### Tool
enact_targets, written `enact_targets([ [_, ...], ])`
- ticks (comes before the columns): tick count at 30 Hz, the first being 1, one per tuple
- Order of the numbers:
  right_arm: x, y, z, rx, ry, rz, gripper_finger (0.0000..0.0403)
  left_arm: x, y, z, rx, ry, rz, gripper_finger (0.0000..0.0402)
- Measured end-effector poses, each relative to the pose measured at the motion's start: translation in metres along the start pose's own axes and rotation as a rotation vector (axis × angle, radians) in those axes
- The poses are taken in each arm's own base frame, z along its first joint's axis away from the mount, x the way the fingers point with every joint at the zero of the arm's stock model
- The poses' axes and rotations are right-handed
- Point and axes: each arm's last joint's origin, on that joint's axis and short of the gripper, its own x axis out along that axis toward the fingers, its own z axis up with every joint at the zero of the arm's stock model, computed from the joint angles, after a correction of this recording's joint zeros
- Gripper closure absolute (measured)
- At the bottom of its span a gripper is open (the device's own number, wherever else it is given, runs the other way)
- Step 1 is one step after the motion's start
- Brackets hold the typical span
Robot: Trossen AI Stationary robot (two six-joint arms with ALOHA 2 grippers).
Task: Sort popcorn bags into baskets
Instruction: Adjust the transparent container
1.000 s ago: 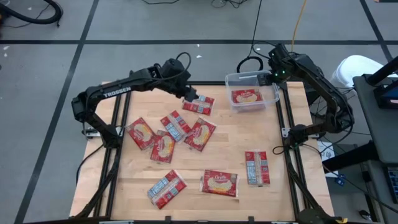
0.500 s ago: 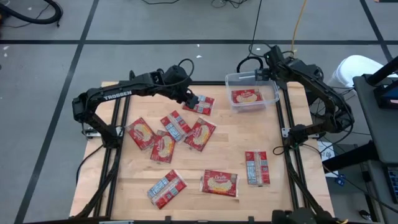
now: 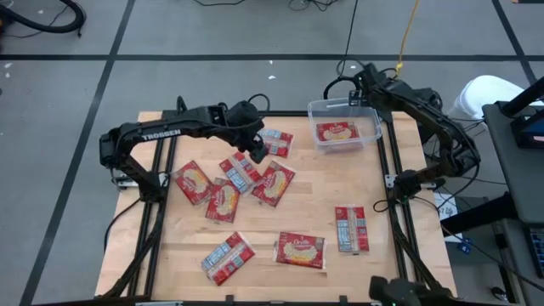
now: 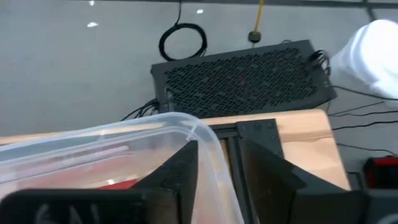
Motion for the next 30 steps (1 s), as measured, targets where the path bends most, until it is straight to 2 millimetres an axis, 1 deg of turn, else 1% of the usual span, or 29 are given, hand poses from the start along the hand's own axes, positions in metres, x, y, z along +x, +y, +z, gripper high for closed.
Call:
enact_targets([
  [4,0.007,0.005,-0.002,0.0,-0.011,-0.062,0.0315,0.001,-0.005,-0.003,0.039,0.009,-0.005,0.025],
  [7,0.011,0.008,-0.003,0.024,0.005,-0.062,0.0331,0.002,-0.008,-0.005,0.066,0.016,-0.008,0.0249],
  [12,0.017,0.008,-0.008,0.05,0.09,-0.061,0.0349,0.002,-0.007,-0.007,0.092,0.031,-0.002,0.025],
  [15,0.018,0.008,-0.01,0.057,0.107,-0.067,0.0355,0.002,-0.005,-0.008,0.105,0.046,0.009,0.0249],
  [21,0.013,0.005,-0.015,0.106,0.192,-0.037,0.0355,0.001,-0.003,-0.008,0.131,0.057,0.017,0.025],
  [27,-0.001,0.005,-0.021,0.135,0.223,0.019,0.0355,0.001,-0.003,-0.008,0.148,0.059,0.018,0.025],
  [30,-0.004,0.004,-0.022,0.13,0.222,0.031,0.0355,0.001,-0.001,-0.007,0.144,0.057,0.021,0.0249],
])
